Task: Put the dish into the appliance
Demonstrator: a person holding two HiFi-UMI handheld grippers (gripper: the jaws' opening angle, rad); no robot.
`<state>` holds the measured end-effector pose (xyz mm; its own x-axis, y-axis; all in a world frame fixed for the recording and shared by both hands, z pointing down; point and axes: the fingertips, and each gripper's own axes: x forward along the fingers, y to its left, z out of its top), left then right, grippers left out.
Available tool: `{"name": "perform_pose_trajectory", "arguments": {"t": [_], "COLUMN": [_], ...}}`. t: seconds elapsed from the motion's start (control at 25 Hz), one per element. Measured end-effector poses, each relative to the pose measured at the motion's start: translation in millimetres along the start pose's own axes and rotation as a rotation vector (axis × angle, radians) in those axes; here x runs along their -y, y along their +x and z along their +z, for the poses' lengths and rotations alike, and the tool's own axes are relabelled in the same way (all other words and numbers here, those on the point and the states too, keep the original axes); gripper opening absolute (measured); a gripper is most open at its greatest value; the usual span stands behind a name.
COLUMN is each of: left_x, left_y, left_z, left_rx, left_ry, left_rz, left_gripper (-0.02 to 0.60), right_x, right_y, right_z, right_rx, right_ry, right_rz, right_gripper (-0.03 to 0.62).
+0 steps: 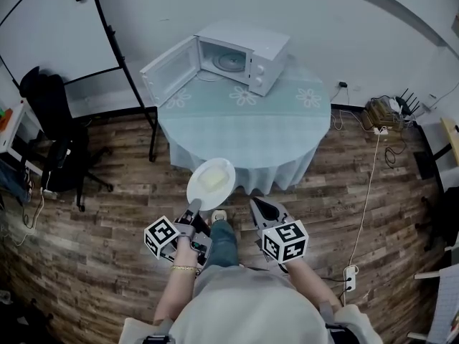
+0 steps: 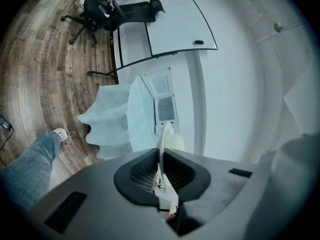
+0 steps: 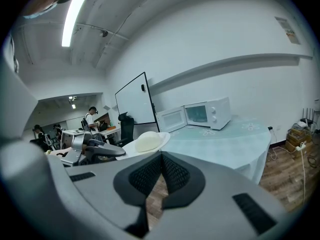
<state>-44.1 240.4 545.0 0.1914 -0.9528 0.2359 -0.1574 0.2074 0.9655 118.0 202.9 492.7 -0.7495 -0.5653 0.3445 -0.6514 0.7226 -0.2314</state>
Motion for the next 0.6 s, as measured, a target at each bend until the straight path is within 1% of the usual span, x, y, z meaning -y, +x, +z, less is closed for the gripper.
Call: {"name": "perform_pose_trajectory", "arguments": {"t": [0.4,0.6], "left_x": [11.8,11.9], "left_y": [67.0,100.6], "left_z": [33.0,52.5], "left_rx": [-0.024,-0.038], "left_ry": [0.015,0.017], "left_rz": [-0.006,0.005], "left_gripper": [0.037,0.038], "right_x": [36.7,52.6], "right_y": [53.3,84.9], "right_z": [34.6,47.0], "right_rx": [0.006,0.003], "right_ry": [-0.008,-0.009], "right_rz": [-0.016,-0.022], "right_gripper": [0.005,0.005]}}
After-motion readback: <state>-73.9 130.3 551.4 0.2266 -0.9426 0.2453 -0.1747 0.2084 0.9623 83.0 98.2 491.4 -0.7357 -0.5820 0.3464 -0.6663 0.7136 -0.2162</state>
